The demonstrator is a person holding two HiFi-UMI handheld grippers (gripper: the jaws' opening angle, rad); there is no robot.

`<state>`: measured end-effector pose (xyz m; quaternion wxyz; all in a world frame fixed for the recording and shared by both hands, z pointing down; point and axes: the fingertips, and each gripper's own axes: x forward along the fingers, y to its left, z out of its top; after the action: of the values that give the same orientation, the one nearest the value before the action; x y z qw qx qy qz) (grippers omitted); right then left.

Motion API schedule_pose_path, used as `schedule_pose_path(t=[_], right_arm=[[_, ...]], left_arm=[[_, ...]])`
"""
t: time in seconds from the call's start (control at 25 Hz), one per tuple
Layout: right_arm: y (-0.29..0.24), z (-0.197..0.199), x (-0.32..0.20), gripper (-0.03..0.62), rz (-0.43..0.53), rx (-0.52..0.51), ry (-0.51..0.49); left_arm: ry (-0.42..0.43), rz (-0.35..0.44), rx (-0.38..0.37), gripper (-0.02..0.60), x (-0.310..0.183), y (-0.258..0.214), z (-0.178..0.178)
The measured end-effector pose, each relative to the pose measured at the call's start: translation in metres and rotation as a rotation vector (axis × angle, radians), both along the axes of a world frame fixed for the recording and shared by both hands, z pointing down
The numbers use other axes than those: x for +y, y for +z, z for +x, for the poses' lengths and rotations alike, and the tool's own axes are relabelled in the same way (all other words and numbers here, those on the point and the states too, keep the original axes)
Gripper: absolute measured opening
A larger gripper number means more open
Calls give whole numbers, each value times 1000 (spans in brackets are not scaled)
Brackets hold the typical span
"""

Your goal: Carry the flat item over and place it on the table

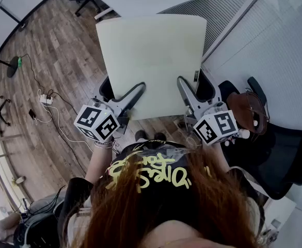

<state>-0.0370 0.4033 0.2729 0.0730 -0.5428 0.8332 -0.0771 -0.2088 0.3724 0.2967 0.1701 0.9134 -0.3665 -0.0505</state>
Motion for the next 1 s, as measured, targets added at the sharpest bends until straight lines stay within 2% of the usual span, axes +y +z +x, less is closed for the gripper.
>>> schedule_pose_path(t=[0.64, 1.0], right_arm=[[9, -11, -9, 285, -7, 1, -10], [19, -30, -8, 285, -40, -12, -3]], left_arm=[[-1, 0, -14, 471, -7, 6, -11], [4, -14, -17, 472, -8, 15, -29]])
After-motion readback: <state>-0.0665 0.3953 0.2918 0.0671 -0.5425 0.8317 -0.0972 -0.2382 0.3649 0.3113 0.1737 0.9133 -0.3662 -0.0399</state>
